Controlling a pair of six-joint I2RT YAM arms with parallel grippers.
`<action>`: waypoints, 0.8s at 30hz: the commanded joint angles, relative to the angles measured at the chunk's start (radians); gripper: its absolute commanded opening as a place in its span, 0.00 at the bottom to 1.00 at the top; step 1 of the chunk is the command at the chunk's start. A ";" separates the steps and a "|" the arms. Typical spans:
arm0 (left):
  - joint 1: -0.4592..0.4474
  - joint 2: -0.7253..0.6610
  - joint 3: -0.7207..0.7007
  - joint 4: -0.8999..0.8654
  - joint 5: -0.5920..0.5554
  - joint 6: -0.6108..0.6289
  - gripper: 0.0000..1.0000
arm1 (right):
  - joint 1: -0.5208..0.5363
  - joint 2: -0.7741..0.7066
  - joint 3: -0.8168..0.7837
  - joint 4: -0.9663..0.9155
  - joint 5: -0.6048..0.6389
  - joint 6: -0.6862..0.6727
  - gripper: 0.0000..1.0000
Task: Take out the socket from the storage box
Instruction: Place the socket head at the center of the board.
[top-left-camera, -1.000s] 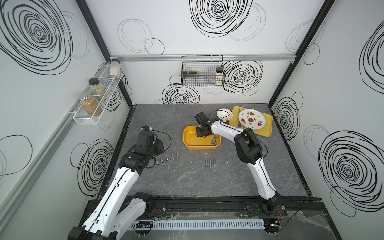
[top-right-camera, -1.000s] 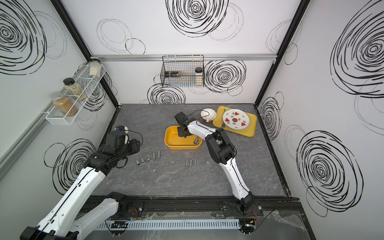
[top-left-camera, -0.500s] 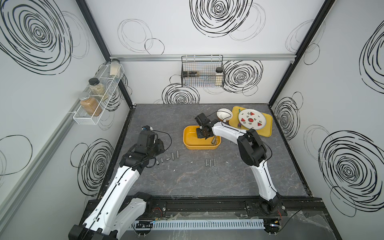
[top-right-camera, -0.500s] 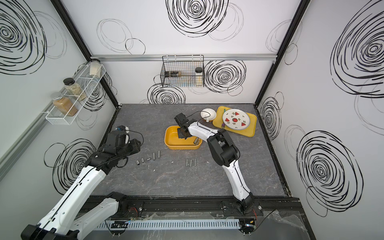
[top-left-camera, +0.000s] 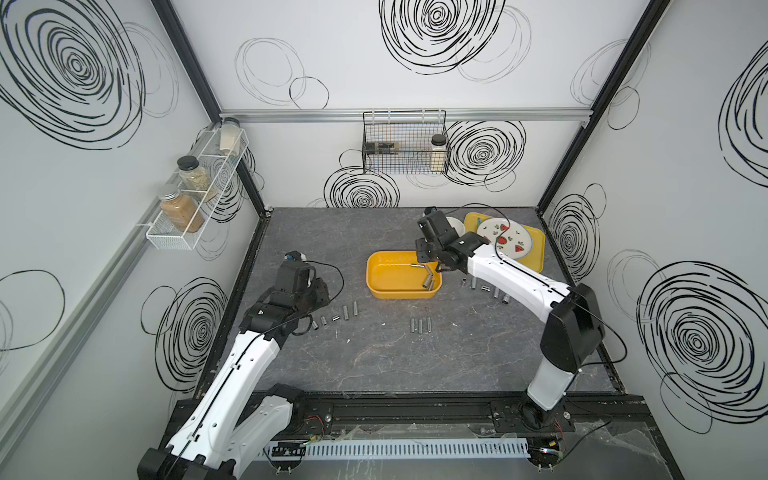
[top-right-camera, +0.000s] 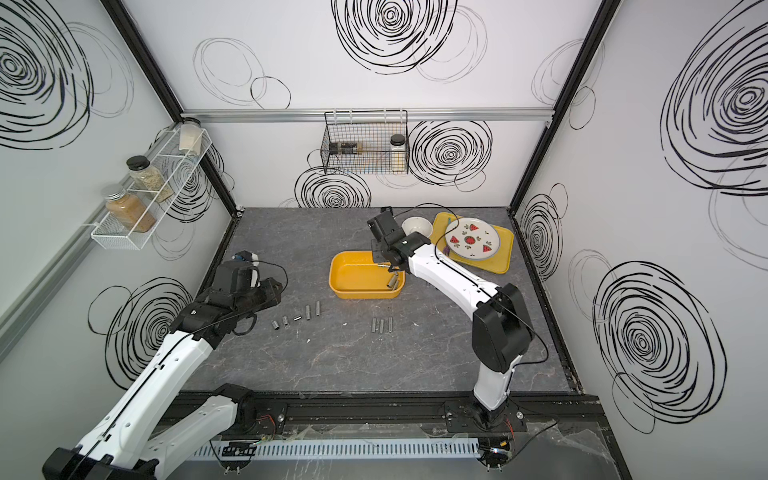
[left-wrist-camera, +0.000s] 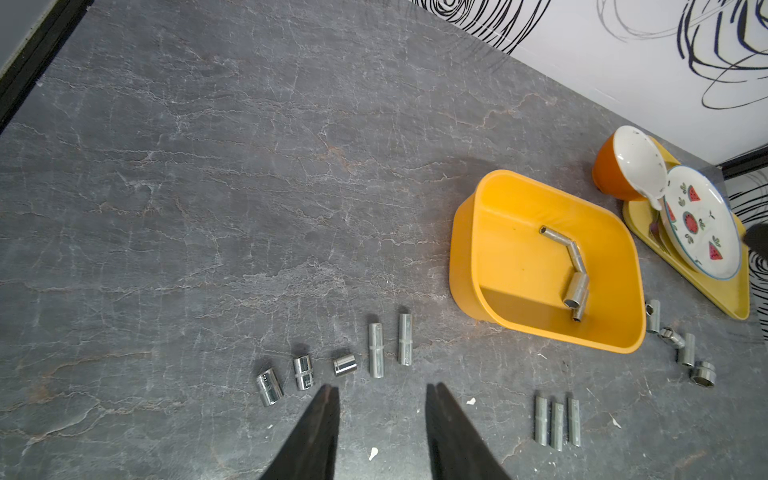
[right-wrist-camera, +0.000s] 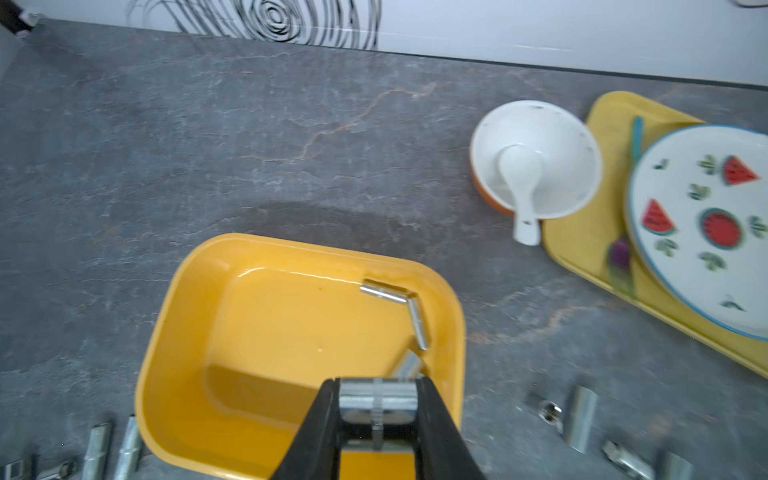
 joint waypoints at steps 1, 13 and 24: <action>0.007 -0.010 -0.006 0.038 0.013 0.014 0.42 | -0.108 -0.101 -0.116 -0.029 0.035 0.013 0.23; -0.022 -0.019 -0.008 0.038 0.021 0.012 0.42 | -0.499 -0.349 -0.574 0.086 0.005 0.133 0.23; -0.071 -0.038 -0.011 0.038 -0.001 0.005 0.42 | -0.648 -0.242 -0.688 0.162 -0.024 0.155 0.23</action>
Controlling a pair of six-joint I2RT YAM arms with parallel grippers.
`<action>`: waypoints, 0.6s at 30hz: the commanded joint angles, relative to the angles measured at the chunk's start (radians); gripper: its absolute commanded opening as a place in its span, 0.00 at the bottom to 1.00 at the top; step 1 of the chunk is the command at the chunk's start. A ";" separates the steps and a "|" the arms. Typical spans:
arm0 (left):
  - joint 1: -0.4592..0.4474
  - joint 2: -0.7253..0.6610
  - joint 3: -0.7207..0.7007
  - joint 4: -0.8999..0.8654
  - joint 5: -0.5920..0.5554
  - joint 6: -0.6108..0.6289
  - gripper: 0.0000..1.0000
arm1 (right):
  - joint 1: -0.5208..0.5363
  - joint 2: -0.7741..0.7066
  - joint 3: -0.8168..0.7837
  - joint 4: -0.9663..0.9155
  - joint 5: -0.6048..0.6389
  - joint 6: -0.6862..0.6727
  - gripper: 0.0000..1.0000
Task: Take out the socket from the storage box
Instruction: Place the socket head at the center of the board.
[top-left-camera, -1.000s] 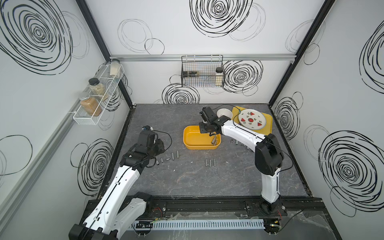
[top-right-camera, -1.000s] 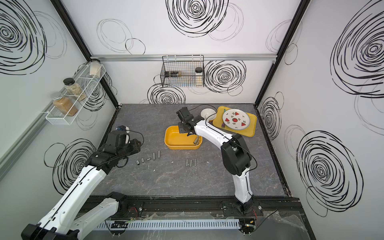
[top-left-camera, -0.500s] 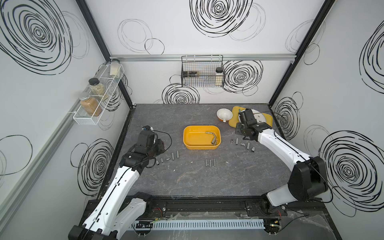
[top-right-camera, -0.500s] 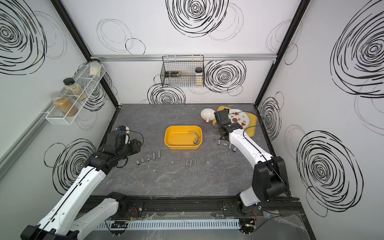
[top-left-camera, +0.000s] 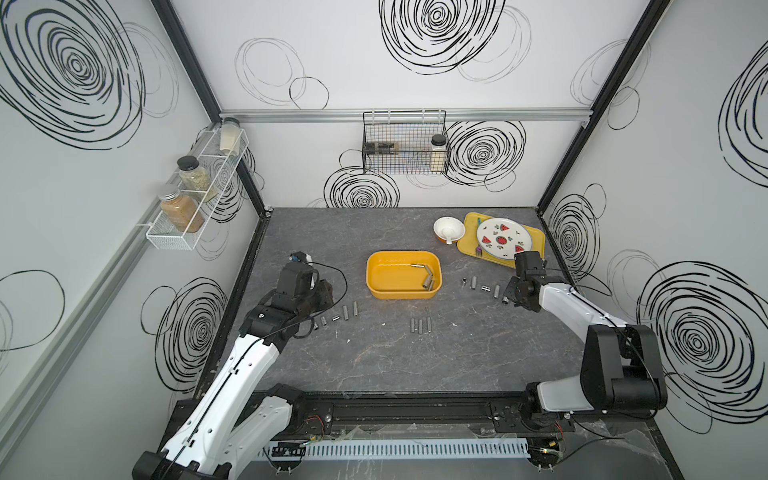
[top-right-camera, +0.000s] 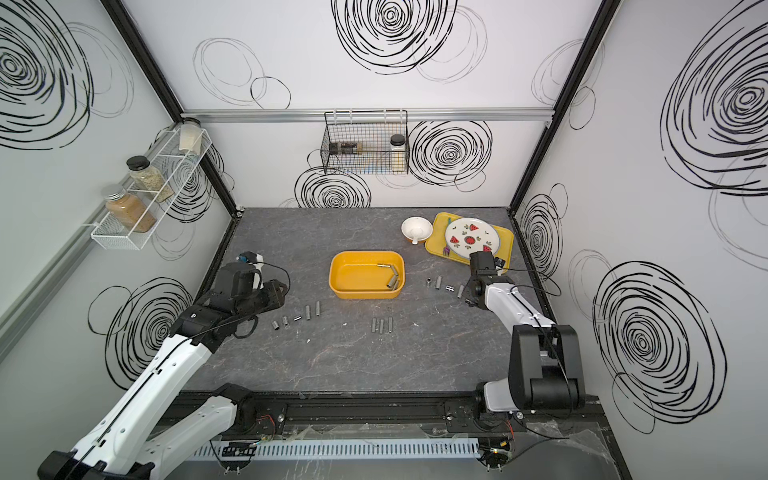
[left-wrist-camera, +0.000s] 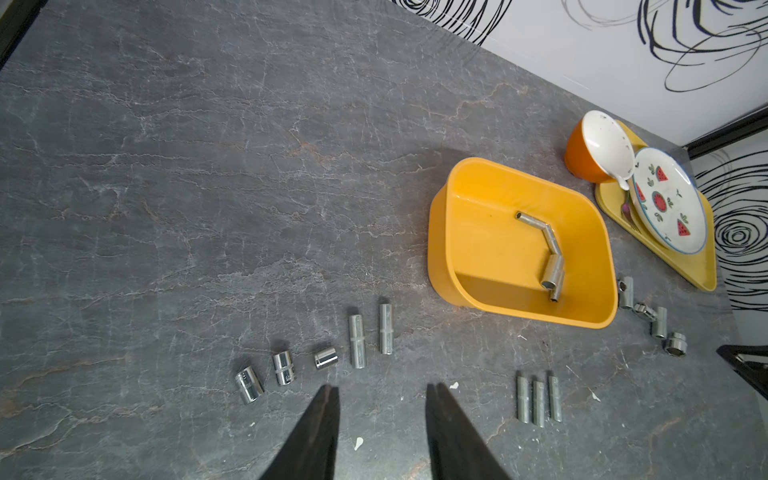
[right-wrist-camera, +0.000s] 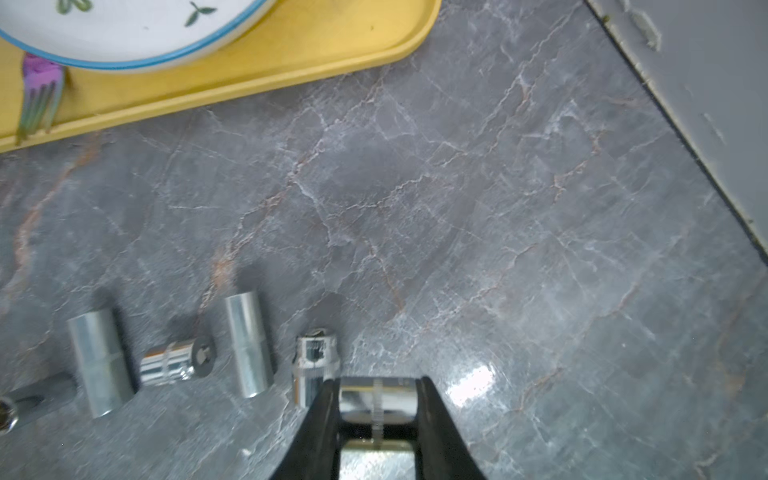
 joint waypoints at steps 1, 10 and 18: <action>-0.013 -0.012 -0.010 0.038 -0.013 0.005 0.42 | -0.021 0.039 -0.008 0.041 0.012 0.016 0.23; -0.020 -0.007 -0.008 0.036 -0.011 0.005 0.42 | -0.052 0.106 -0.035 0.070 -0.020 0.010 0.25; -0.021 0.000 -0.006 0.036 -0.006 0.008 0.42 | -0.056 0.131 -0.041 0.085 -0.042 0.003 0.32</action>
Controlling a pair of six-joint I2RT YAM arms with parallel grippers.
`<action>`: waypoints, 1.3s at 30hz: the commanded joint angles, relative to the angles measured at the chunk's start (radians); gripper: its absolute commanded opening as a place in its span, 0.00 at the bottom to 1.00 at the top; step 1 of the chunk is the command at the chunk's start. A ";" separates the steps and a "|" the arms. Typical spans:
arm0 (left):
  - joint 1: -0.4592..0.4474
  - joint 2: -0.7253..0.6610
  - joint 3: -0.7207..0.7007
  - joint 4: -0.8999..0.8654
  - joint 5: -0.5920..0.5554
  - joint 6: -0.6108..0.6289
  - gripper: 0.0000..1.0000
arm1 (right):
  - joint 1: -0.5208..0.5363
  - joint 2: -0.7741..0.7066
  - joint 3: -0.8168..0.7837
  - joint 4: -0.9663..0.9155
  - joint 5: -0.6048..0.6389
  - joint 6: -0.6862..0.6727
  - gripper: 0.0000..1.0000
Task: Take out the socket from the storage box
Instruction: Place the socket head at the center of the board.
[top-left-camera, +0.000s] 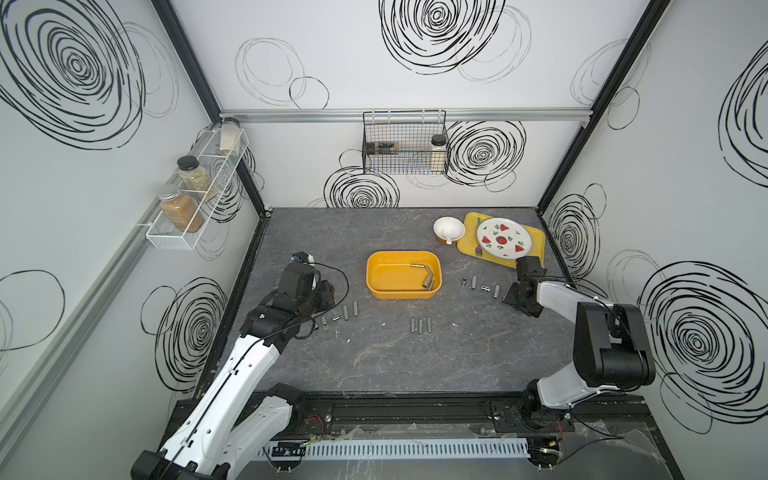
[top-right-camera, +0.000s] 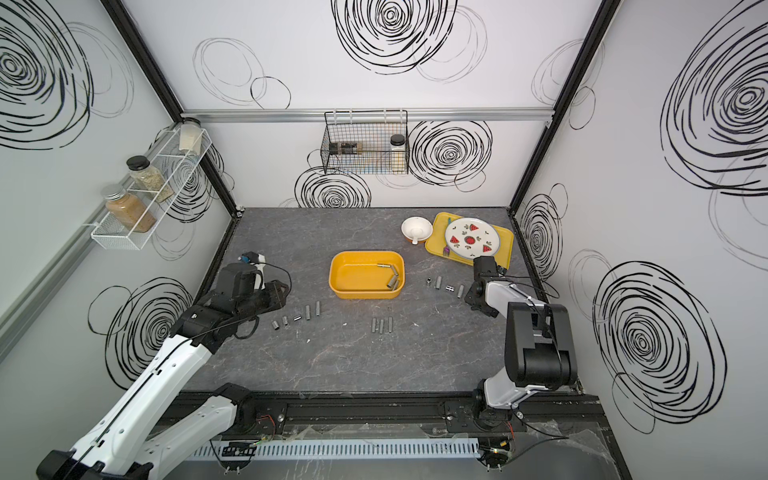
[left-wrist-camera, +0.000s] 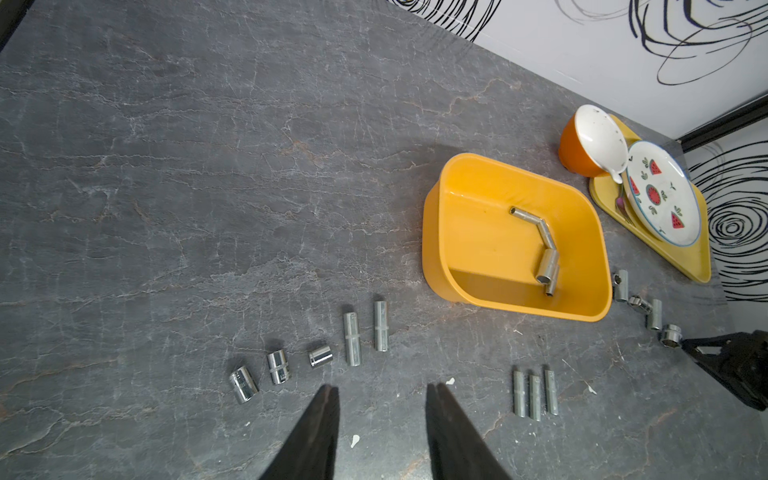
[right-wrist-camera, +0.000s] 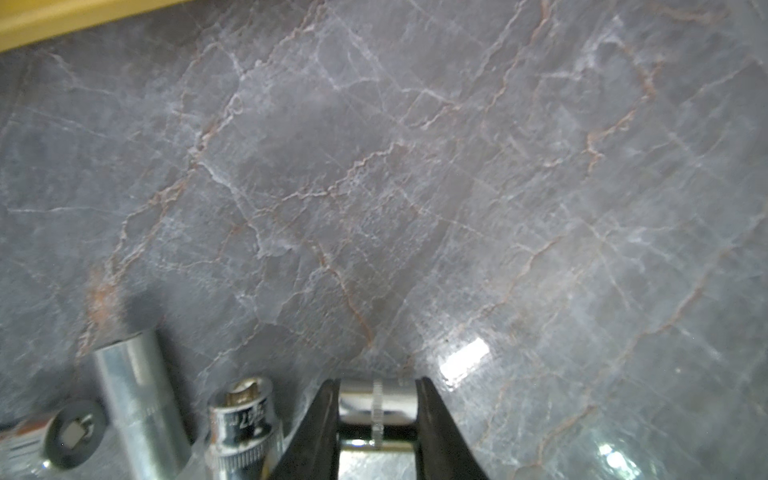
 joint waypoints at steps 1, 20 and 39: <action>-0.005 0.003 -0.006 0.036 -0.004 0.008 0.42 | -0.004 0.016 -0.013 0.015 -0.008 -0.002 0.33; -0.005 0.012 -0.008 0.039 -0.001 0.009 0.42 | -0.004 0.021 -0.004 0.021 -0.026 -0.006 0.40; -0.004 0.013 -0.010 0.042 0.003 0.010 0.42 | -0.004 -0.066 0.010 -0.021 -0.004 0.002 0.42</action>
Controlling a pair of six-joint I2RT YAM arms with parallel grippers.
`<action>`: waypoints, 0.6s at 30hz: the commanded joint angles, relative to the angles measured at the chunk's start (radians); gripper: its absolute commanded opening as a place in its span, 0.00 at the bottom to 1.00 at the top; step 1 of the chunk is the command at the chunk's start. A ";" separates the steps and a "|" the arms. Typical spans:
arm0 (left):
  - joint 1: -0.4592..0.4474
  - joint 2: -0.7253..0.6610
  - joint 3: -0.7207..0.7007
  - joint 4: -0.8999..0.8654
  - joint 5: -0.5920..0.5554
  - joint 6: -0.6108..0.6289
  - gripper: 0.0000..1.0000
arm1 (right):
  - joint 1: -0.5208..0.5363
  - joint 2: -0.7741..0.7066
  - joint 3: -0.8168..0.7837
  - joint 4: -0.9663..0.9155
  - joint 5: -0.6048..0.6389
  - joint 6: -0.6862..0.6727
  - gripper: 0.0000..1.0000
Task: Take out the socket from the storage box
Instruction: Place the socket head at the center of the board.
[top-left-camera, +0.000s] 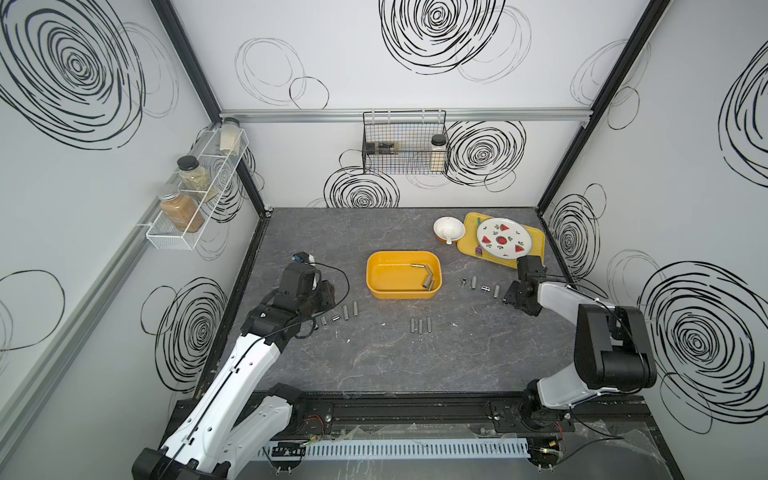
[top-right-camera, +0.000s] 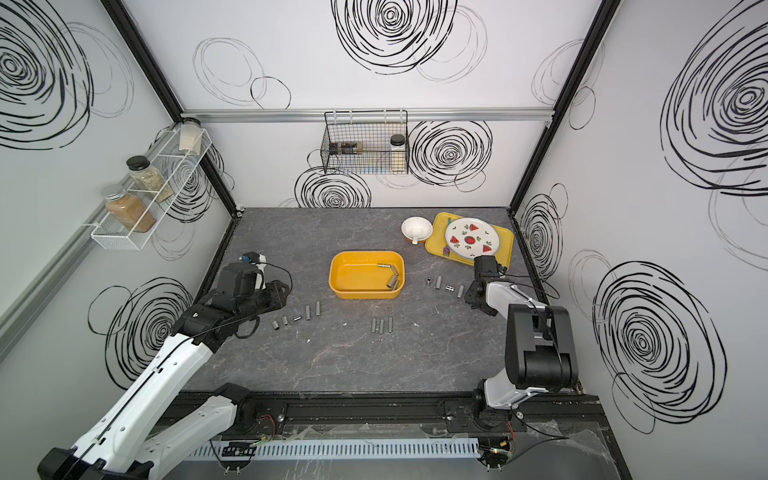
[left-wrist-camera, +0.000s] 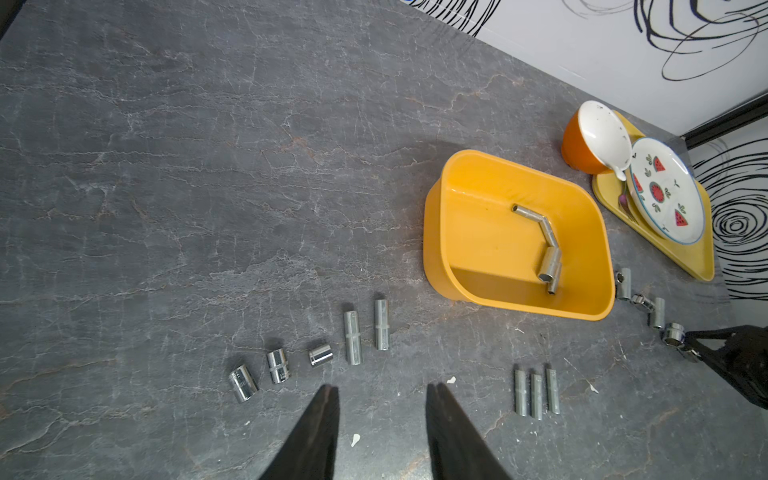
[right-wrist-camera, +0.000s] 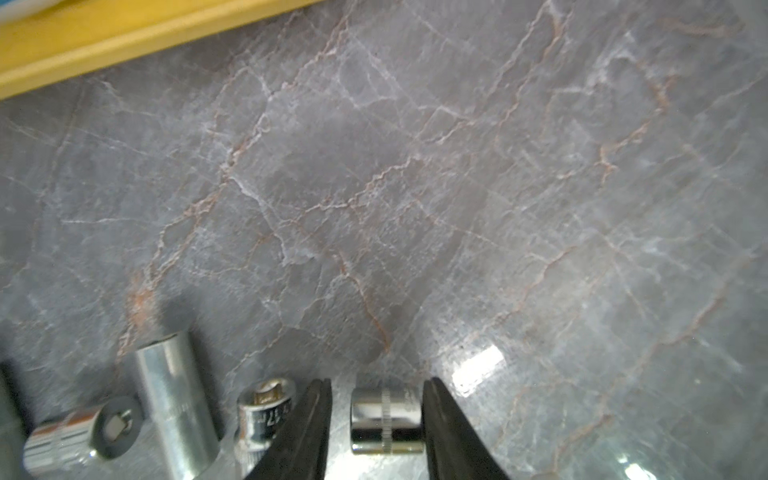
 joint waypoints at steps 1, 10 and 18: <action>-0.005 0.005 -0.010 0.041 0.001 0.009 0.42 | -0.004 -0.048 0.015 -0.046 0.019 0.003 0.42; -0.002 0.023 -0.001 0.047 0.007 0.016 0.42 | -0.003 -0.168 0.053 -0.072 -0.025 -0.005 0.42; -0.101 0.151 0.055 0.154 0.055 -0.117 0.42 | 0.056 -0.302 0.044 0.003 -0.180 -0.026 0.41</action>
